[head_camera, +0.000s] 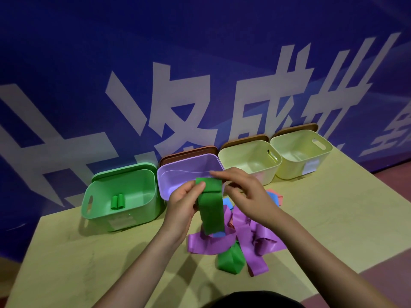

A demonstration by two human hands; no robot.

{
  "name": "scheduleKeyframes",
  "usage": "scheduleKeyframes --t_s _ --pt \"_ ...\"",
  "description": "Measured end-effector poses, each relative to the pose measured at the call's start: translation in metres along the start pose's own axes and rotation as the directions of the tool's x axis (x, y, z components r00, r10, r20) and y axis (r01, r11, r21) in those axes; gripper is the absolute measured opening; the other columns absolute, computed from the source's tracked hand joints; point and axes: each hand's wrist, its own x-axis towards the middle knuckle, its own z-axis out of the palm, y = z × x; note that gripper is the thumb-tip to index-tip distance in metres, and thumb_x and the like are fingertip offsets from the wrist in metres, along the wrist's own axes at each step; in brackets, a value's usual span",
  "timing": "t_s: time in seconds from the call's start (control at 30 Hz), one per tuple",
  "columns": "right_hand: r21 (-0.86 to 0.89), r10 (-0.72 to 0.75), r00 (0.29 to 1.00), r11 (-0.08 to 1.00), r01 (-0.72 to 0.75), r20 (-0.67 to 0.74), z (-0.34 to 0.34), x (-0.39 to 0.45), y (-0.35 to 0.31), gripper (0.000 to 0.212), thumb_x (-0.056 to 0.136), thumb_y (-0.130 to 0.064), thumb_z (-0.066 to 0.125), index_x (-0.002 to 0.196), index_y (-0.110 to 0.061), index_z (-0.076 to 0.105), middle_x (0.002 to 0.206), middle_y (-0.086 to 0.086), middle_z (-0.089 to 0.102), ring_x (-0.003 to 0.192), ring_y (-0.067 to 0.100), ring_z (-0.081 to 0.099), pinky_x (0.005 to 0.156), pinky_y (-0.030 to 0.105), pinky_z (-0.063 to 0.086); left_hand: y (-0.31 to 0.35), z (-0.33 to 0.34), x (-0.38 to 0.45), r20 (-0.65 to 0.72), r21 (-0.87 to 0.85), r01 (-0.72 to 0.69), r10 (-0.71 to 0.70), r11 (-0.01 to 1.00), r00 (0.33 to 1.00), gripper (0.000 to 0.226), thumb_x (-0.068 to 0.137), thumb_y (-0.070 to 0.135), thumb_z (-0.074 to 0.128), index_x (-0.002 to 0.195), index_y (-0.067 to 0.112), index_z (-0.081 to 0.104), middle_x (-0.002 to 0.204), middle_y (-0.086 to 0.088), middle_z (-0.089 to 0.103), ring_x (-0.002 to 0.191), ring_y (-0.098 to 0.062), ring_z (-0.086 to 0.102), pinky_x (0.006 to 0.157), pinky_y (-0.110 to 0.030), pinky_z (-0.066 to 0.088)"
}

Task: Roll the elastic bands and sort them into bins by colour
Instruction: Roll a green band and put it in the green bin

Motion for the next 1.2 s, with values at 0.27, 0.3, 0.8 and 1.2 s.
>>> scheduleKeyframes --t_s 0.27,0.3,0.8,1.2 --pt "0.342 0.34 0.94 0.886 -0.312 -0.026 0.011 0.006 -0.014 0.013 0.09 -0.003 0.061 0.081 -0.011 0.066 0.065 0.001 0.06 0.056 0.007 0.056 0.057 0.018 0.047 0.004 0.002 -0.006 0.019 0.229 -0.196 0.197 0.954 0.98 0.011 0.093 0.011 0.057 0.089 0.015 0.067 0.078 0.002 0.071 0.077 -0.012 0.068 0.073 -0.032 0.055" --pt "0.344 0.344 0.938 0.886 -0.312 -0.033 0.011 0.006 -0.014 0.014 0.09 -0.003 0.061 0.08 -0.011 0.065 0.065 0.002 0.06 0.056 0.008 0.055 0.057 0.018 0.047 0.003 0.003 -0.006 0.023 0.217 -0.197 0.197 0.956 0.98 0.011 0.093 0.011 0.057 0.089 0.014 0.066 0.078 0.002 0.071 0.077 -0.012 0.067 0.072 -0.032 0.055" --pt "0.397 0.348 0.928 0.877 -0.271 -0.135 0.02 0.003 -0.023 0.021 0.088 -0.001 0.063 0.07 -0.013 0.062 0.052 -0.008 0.052 0.048 0.003 0.048 0.051 0.014 0.041 0.0 0.003 -0.004 0.031 0.181 -0.262 0.261 0.948 0.965 0.017 0.097 0.016 0.052 0.086 0.007 0.061 0.073 0.004 0.068 0.071 -0.01 0.064 0.066 -0.022 0.05" --pt "0.396 0.347 0.913 0.885 -0.244 -0.213 0.021 0.004 -0.014 0.016 0.088 -0.003 0.064 0.079 -0.016 0.068 0.06 -0.007 0.062 0.057 0.004 0.056 0.059 0.021 0.047 -0.004 0.009 -0.009 0.078 0.18 -0.072 0.059 0.981 0.995 0.016 0.094 0.004 0.052 0.103 0.007 0.065 0.081 0.003 0.074 0.073 -0.005 0.069 0.062 -0.015 0.05"
